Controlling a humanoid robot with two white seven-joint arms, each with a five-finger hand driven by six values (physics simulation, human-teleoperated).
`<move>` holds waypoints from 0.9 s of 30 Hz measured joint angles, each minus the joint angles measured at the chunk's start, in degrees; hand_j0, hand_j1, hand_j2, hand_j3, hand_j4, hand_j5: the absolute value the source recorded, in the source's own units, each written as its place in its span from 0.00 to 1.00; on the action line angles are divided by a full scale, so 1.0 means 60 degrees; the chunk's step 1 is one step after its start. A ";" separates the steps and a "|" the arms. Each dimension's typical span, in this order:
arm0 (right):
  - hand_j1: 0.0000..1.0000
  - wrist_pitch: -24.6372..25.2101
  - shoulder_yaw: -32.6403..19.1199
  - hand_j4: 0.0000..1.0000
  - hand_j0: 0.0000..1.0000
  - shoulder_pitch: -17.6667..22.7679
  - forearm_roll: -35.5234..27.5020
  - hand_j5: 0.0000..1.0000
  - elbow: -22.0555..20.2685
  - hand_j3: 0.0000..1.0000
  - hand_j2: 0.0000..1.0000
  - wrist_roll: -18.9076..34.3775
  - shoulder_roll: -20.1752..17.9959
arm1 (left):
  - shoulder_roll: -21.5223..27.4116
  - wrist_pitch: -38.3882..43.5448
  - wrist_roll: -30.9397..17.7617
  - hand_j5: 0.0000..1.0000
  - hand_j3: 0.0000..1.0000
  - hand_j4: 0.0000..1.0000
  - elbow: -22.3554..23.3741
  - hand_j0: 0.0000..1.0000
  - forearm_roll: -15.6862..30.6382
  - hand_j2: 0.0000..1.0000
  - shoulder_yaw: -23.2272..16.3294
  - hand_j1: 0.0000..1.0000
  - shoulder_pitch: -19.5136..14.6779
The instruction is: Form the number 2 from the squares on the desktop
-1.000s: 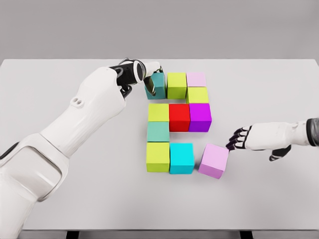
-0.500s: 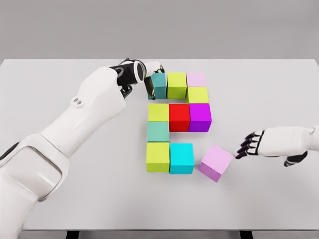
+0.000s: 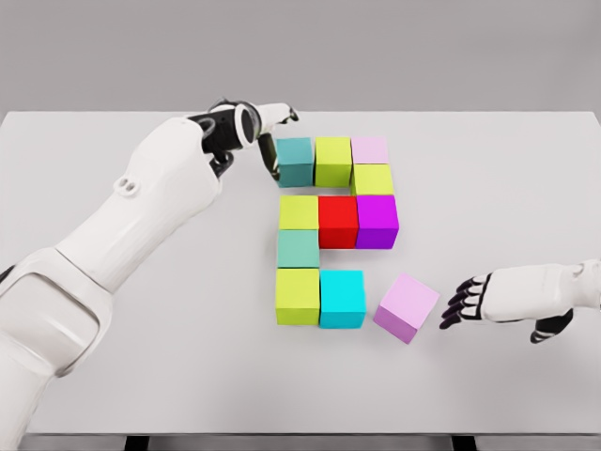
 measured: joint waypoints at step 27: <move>1.00 0.0000 -0.0317 1.00 1.00 -0.0306 0.0196 1.00 0.0106 1.00 1.00 0.0000 -0.0328 | 0.1377 0.0000 0.0000 1.00 1.00 1.00 -0.0824 1.00 0.0106 1.00 -0.0796 1.00 0.0396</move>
